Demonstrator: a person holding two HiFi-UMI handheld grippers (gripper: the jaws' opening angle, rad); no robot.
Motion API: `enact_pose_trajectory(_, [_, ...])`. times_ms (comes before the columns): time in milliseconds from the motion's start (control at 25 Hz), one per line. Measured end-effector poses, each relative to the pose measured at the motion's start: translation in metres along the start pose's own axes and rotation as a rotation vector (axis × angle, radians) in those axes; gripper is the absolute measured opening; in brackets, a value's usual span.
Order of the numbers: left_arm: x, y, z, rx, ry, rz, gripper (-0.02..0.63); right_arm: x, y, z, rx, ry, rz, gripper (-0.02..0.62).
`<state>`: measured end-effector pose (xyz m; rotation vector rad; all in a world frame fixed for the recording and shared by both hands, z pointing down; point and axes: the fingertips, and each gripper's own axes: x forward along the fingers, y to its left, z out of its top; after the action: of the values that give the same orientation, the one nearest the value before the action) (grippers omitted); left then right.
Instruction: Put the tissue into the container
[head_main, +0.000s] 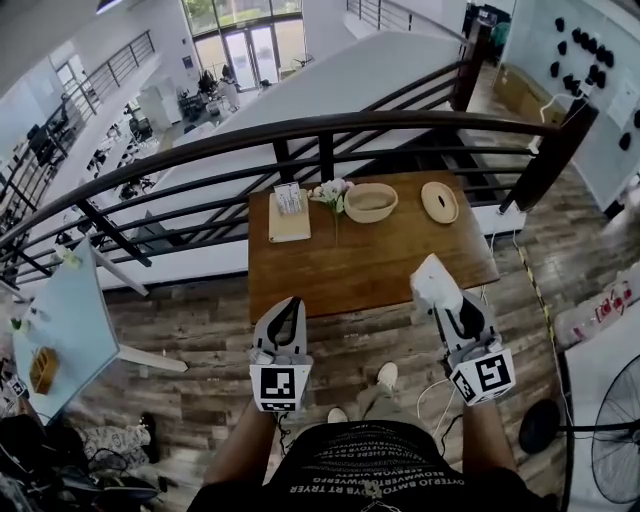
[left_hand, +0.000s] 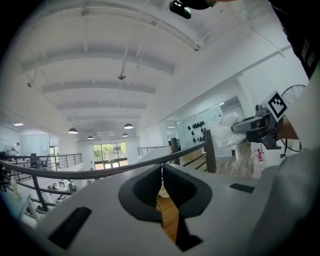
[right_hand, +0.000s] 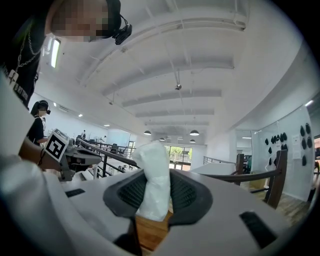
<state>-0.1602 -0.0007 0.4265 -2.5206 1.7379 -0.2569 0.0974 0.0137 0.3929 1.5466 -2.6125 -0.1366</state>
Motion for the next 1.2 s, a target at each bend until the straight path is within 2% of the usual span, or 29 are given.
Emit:
enact_pose_trajectory(400, [0.055, 0.011, -0.001, -0.030, 0.022, 0.062, 0.034, 0.060, -0.046, -0.013, 0.027, 0.012, 0.057, 0.126])
enact_pose_trajectory(680, [0.098, 0.012, 0.002, -0.052, 0.038, 0.070, 0.034, 0.099, -0.076, -0.022, 0.042, 0.034, 0.115, 0.126])
enact_pose_trajectory(1000, [0.150, -0.002, 0.005, -0.082, 0.057, 0.084, 0.034, 0.123, -0.118, -0.023, 0.054, 0.041, 0.184, 0.126])
enact_pose_trajectory(1200, [0.193, -0.028, 0.027, -0.051, 0.022, 0.072, 0.034, 0.131, -0.148, -0.032, 0.080, 0.035, 0.224, 0.126])
